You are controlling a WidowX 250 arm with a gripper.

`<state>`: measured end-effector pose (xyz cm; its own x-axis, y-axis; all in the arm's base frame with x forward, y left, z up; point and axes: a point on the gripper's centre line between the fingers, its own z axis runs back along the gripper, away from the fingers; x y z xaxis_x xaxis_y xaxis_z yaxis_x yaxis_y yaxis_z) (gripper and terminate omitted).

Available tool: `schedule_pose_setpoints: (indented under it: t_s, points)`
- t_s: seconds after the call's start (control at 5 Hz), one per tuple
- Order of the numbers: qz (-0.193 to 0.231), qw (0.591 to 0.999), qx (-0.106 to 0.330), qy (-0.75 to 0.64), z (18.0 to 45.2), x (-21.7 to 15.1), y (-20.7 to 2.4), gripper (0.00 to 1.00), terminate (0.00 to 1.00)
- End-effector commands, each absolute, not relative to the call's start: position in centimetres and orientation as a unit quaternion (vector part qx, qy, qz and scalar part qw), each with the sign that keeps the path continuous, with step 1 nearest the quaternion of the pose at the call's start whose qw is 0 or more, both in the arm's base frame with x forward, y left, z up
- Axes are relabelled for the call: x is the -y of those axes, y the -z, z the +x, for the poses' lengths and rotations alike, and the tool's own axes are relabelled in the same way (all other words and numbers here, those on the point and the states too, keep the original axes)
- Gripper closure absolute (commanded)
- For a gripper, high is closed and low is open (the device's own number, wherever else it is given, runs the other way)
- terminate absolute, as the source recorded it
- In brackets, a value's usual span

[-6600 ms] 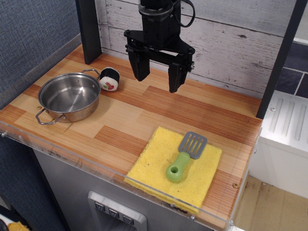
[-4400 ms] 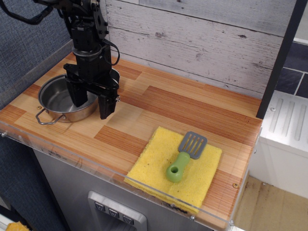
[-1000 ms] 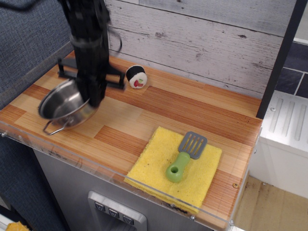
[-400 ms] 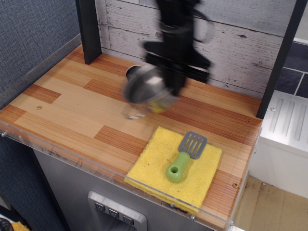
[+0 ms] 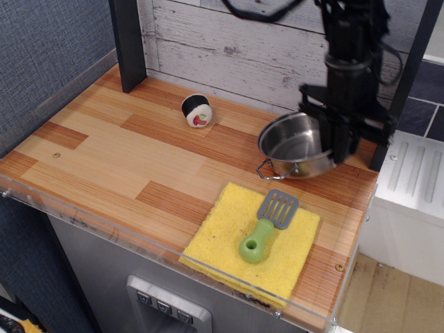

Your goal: Place the pot above the yellow tile

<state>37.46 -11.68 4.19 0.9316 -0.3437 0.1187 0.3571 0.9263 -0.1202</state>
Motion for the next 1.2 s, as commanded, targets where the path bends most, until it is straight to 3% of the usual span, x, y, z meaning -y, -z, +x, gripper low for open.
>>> schedule_pose_setpoints:
  t_s: [0.0, 0.2, 0.6, 0.8, 1.0]
  points:
    - [-0.063, 0.977, 0.079, 0.186, 37.0, 11.2, -5.9, 1.00, 0.00]
    - [-0.061, 0.982, 0.073, 0.165, 36.1, 10.1, -6.2, 0.00, 0.00]
    - [-0.061, 0.983, 0.106, 0.139, 35.4, 7.9, -10.1, 0.00, 0.00]
    - [-0.037, 0.988, 0.115, 0.100, 34.7, 5.6, -12.5, 0.00, 0.00]
    - [0.035, 0.993, 0.104, 0.029, 32.8, 1.9, -13.0, 0.00, 0.00]
